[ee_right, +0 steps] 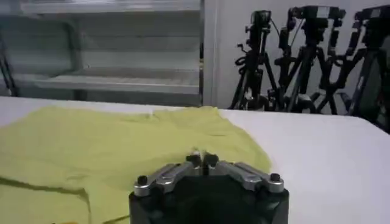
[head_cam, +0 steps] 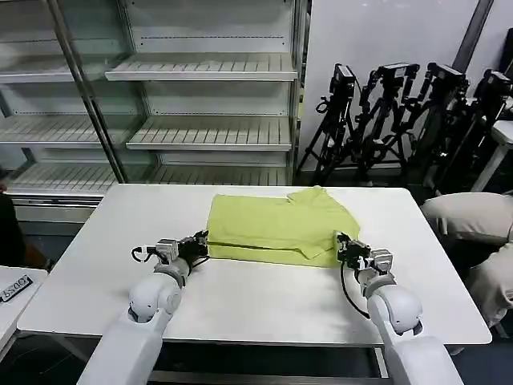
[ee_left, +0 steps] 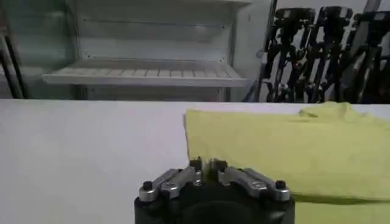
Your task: Fold and organize the clothes.
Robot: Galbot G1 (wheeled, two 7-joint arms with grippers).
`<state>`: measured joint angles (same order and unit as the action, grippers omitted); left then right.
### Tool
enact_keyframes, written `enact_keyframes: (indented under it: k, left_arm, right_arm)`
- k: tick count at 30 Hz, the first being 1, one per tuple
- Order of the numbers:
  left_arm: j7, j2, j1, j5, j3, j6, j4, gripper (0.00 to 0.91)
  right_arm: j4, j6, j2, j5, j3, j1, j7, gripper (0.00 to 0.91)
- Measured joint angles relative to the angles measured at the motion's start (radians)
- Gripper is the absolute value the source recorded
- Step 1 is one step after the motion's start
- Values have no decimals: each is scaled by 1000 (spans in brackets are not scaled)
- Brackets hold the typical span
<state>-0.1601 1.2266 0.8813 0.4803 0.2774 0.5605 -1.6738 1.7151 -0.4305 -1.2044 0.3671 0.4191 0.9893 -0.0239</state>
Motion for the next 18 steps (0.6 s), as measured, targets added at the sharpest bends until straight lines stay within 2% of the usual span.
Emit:
enact_keyframes:
  k: [8, 9, 10, 11, 18]
  left_arm:
    - [-24, -23, 65, 11, -18, 11, -75, 907]
    - [-28, -23, 72, 12, -19, 12, -79, 534]
    - [-34, -23, 77, 13, -19, 12, -82, 10]
    - [-39, -23, 83, 16, -19, 12, -86, 10]
    - [-71, -22, 99, 32, -18, 15, -83, 20]
  right_arm:
    - [74, -49, 20, -4, 31, 85, -35, 907]
    - [82, -55, 21, -5, 32, 98, -36, 746]
    - [90, -60, 21, -5, 33, 107, -36, 30]
    - [97, -65, 21, -5, 34, 116, -37, 0]
    - [116, -100, 21, 6, 38, 152, -55, 0]
